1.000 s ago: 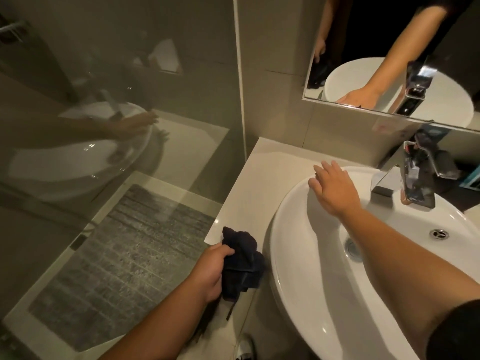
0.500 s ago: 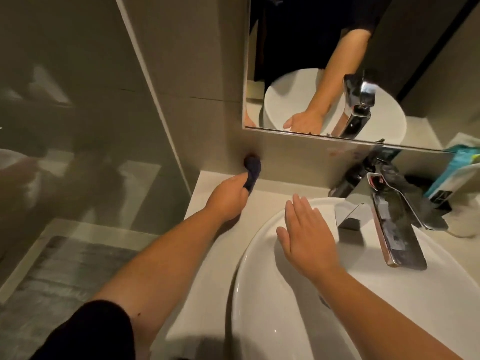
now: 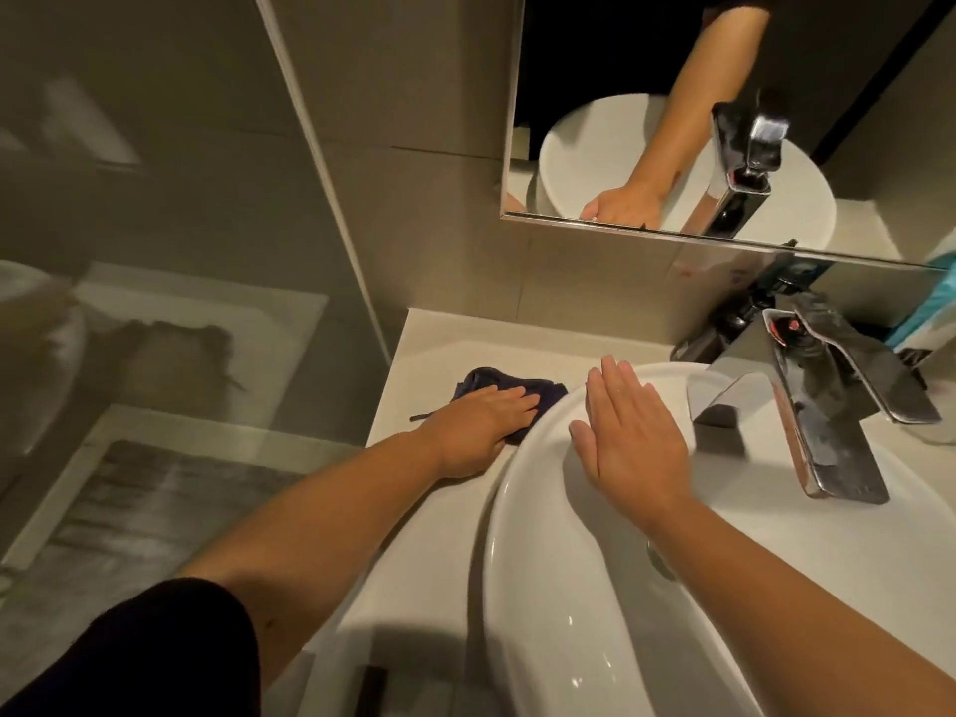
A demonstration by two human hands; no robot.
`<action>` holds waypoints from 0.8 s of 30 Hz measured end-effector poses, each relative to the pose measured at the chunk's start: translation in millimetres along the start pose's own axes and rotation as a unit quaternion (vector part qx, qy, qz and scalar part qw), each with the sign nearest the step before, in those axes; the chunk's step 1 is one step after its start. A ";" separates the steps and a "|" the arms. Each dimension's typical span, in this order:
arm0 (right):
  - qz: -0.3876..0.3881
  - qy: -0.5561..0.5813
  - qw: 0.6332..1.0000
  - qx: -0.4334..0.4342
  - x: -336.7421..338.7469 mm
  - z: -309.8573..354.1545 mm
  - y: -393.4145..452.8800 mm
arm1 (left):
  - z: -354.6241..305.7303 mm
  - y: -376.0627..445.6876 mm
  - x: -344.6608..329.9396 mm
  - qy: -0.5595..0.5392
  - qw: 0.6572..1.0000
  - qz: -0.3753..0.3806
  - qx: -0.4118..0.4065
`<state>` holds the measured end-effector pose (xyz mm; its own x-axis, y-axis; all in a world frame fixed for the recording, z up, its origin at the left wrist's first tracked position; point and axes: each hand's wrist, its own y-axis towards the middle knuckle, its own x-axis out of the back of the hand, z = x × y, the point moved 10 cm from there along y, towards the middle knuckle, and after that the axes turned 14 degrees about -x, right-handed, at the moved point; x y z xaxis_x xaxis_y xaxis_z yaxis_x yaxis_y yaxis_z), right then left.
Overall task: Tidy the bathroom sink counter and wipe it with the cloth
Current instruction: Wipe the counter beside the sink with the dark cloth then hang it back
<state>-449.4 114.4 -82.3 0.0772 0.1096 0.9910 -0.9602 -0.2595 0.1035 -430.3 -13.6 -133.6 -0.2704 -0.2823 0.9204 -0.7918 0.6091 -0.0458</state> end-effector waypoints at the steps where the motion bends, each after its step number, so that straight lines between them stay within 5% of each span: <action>1: 0.007 -0.003 1.000 -0.001 -0.4 -0.3 -0.2 | -5.2 -16.1 0.9 -0.006 1.000 -0.009 0.016; 11: 0.082 0.019 0.996 0.002 0.1 1.9 -4.6 | -104.1 -151.4 -29.5 0.009 0.994 -0.042 0.096; 24: 0.162 0.041 0.986 0.011 6.1 -8.5 -19.8 | -166.2 -200.5 -70.4 -0.010 0.988 -0.024 0.153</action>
<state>-432.2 128.4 -79.1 -0.2544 0.0942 0.9625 -0.9248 -0.3148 -0.2136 -161.5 7.4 -124.7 -0.2374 -0.3207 0.9170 -0.9312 0.3440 -0.1207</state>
